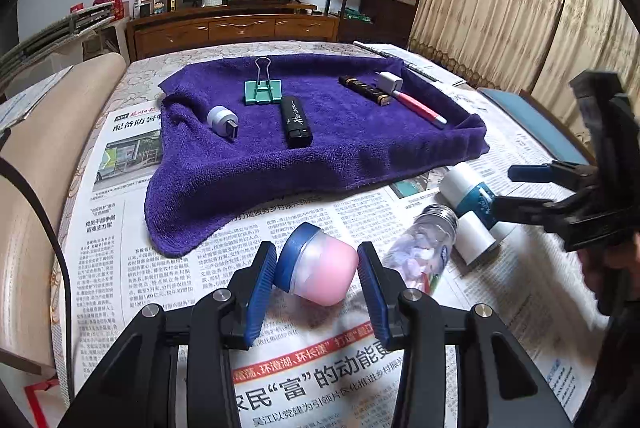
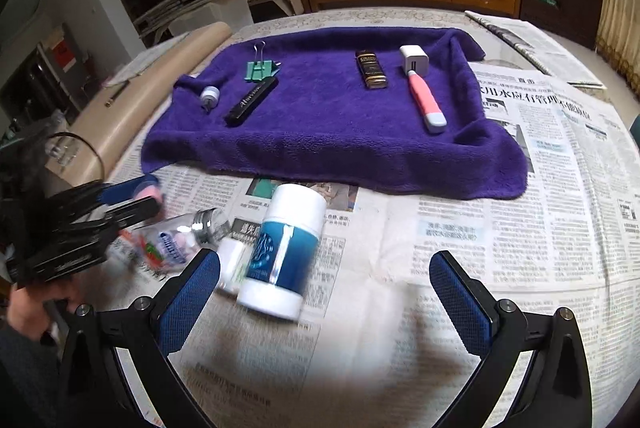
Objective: Organize rigid objects
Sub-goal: 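Grasp the blue-white balm stick with the right tool while the left tool holds the pink jar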
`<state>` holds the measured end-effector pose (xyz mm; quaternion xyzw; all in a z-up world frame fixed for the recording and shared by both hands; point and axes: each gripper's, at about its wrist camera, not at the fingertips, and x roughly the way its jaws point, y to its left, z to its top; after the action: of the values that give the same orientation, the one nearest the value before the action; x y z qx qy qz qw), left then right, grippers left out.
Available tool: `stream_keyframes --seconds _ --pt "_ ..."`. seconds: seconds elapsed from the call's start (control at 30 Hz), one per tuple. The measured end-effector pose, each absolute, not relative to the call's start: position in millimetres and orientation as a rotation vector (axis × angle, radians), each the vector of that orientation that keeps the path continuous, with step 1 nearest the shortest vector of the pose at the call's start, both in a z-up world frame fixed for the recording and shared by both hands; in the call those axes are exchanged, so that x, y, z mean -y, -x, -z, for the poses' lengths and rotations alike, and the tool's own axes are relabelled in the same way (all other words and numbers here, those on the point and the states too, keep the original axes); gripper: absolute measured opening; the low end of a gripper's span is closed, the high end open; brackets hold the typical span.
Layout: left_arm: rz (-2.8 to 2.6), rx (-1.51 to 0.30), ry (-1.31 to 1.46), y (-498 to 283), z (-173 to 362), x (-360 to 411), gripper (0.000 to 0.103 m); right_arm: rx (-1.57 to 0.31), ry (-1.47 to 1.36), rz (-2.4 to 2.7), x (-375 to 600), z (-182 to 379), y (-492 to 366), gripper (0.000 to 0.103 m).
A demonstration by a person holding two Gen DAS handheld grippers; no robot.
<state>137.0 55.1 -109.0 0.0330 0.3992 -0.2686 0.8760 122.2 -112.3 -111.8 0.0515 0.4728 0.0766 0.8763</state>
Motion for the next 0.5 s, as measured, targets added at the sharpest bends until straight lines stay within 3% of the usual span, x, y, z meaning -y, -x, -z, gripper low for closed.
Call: stream_keyframes --seconds 0.5 --pt "0.537 -0.823 -0.038 -134.7 107.3 -71.6 0.040 -1.038 0.034 0.018 97.6 140.0 -134.0 0.099"
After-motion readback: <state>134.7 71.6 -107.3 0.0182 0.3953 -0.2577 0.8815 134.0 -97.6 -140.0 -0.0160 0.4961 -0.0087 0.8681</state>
